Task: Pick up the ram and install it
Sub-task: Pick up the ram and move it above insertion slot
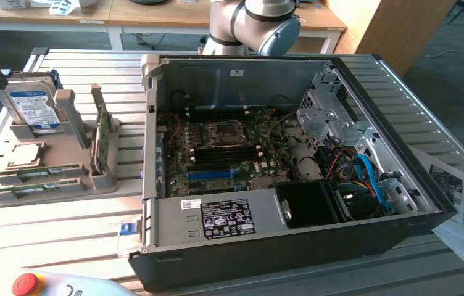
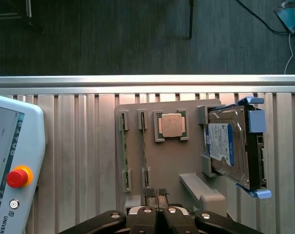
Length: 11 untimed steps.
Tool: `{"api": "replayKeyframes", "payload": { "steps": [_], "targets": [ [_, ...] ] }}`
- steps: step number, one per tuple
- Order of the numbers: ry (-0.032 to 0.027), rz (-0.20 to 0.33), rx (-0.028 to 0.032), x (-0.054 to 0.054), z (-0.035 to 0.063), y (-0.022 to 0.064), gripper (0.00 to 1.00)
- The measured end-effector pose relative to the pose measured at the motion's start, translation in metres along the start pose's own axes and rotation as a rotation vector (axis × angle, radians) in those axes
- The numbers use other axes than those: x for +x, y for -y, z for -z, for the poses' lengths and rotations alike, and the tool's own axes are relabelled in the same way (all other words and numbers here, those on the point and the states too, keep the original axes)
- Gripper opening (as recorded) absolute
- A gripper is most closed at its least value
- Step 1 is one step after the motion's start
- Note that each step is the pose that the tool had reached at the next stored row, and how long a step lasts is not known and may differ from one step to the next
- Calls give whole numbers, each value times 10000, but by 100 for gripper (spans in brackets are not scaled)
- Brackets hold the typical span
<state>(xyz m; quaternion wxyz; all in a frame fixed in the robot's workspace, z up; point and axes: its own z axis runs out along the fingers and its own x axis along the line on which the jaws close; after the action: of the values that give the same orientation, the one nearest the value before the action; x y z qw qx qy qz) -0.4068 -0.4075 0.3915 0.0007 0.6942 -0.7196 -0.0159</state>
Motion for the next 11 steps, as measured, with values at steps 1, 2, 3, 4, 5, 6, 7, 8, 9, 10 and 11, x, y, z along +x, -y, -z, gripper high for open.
{"api": "replayKeyframes", "payload": {
  "steps": [1, 2, 3, 4, 5, 6, 7, 8, 9, 10, 11],
  "targets": [
    [0, 1, 0, 0, 0, 0, 10],
    [0, 0, 0, 0, 0, 0, 10],
    [0, 0, 1, 0, 0, 0, 10],
    [0, 0, 0, 0, 0, 0, 10],
    [0, 0, 0, 0, 0, 0, 10],
    [0, 0, 8, 0, 0, 0, 10],
    [0, 1, 22, 0, 0, 1, 10],
    [1, 1, 48, -1, 0, 0, 10],
    [2, 1, 76, 0, 0, -1, 10],
    [3, 3, 98, 0, 0, 0, 10],
    [5, 3, 100, 0, 0, 0, 10]
  ]
}}
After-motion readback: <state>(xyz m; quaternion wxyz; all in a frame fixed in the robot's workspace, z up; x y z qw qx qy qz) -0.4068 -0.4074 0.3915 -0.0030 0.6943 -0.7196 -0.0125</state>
